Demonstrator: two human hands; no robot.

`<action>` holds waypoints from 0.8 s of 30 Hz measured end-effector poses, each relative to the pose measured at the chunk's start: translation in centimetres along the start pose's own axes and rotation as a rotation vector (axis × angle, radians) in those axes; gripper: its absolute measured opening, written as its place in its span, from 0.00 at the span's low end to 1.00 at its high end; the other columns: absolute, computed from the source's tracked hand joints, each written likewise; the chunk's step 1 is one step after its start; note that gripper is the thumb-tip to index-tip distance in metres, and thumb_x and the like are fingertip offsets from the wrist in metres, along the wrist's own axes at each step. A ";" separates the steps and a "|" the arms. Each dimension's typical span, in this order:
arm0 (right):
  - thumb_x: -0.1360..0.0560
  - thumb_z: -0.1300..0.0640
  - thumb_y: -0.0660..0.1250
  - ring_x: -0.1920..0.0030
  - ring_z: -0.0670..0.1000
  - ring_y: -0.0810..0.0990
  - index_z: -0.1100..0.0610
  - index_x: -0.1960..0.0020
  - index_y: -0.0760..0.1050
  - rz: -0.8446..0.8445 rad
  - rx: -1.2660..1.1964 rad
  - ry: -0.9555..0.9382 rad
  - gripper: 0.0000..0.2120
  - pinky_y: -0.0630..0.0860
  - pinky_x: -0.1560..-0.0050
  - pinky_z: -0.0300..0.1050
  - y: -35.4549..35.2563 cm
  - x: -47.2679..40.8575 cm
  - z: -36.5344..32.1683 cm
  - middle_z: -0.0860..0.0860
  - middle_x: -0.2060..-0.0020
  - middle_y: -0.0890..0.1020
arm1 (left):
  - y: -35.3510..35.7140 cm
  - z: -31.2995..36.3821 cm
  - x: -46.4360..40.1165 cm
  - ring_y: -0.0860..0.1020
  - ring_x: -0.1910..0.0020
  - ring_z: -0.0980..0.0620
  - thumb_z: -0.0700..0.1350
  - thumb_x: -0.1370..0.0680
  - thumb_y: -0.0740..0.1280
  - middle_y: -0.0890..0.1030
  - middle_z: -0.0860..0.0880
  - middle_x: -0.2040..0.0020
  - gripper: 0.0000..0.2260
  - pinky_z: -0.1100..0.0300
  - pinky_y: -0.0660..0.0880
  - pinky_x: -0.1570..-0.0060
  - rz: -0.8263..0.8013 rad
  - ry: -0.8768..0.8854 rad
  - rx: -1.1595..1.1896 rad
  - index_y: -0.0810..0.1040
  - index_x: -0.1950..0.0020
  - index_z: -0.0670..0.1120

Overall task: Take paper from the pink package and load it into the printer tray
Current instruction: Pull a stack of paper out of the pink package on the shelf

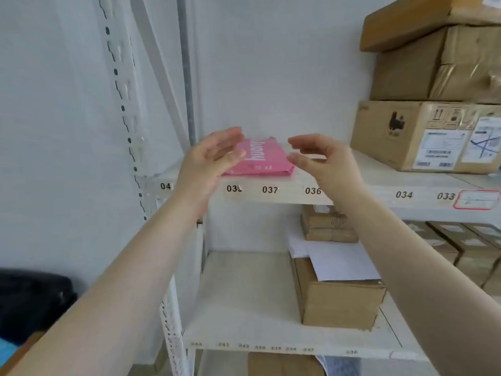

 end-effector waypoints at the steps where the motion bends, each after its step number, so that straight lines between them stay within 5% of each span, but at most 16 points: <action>1: 0.31 0.54 0.74 0.47 0.43 0.78 0.50 0.46 0.80 0.002 0.042 0.012 0.14 0.75 0.48 0.35 0.7 -0.9 0.5 0.43 0.51 0.83 | -0.7 -0.4 -1.1 0.78 0.39 0.56 0.38 0.26 0.71 0.81 0.48 0.39 0.19 0.68 0.75 0.44 -0.026 0.003 -0.048 0.77 0.36 0.45; 3: 0.32 0.54 0.75 0.45 0.44 0.77 0.51 0.45 0.81 -0.018 0.147 0.025 0.15 0.73 0.44 0.39 1.8 -2.6 1.6 0.43 0.50 0.82 | -1.8 -1.7 -3.5 0.78 0.40 0.58 0.39 0.27 0.72 0.82 0.50 0.40 0.19 0.68 0.72 0.39 -0.106 0.015 -0.197 0.78 0.37 0.46; 9: 0.36 0.56 0.78 0.42 0.49 0.77 0.50 0.47 0.81 -0.158 0.360 0.043 0.19 0.72 0.41 0.44 4.1 -5.7 5.3 0.51 0.45 0.82 | -1.8 -5.7 -8.2 0.79 0.44 0.57 0.43 0.31 0.76 0.82 0.54 0.45 0.19 0.73 0.72 0.46 -0.340 -0.056 -0.480 0.80 0.41 0.47; 12: 0.37 0.60 0.77 0.44 0.51 0.77 0.50 0.50 0.81 -0.183 0.413 0.032 0.17 0.72 0.43 0.45 4.4 -6.4 6.3 0.52 0.46 0.81 | -1.6 -6.7 -9.4 0.80 0.50 0.56 0.45 0.33 0.78 0.82 0.55 0.49 0.18 0.68 0.75 0.51 -0.337 -0.032 -0.556 0.81 0.45 0.49; 16: 0.37 0.60 0.75 0.46 0.51 0.78 0.47 0.56 0.81 -0.157 0.444 -0.009 0.13 0.74 0.45 0.47 4.4 -6.8 7.1 0.50 0.51 0.82 | -0.6 -7.4 -10.2 0.77 0.62 0.66 0.48 0.35 0.78 0.83 0.55 0.53 0.16 0.69 0.73 0.58 -0.344 0.017 -0.644 0.82 0.48 0.49; 24: 0.31 0.59 0.73 0.64 0.45 0.78 0.51 0.61 0.81 -0.083 0.267 0.034 0.03 0.75 0.55 0.43 4.1 -7.2 7.8 0.47 0.65 0.83 | 1.9 -7.5 -10.5 0.78 0.57 0.51 0.50 0.34 0.77 0.80 0.56 0.56 0.11 0.52 0.76 0.53 -0.446 0.140 -0.772 0.79 0.56 0.51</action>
Point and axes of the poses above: each hand's wrist, its own x-axis away from the middle knuckle, its own y-axis out of the palm, z = x × y, the point moved 2 cm from there along -x, towards the middle knuckle
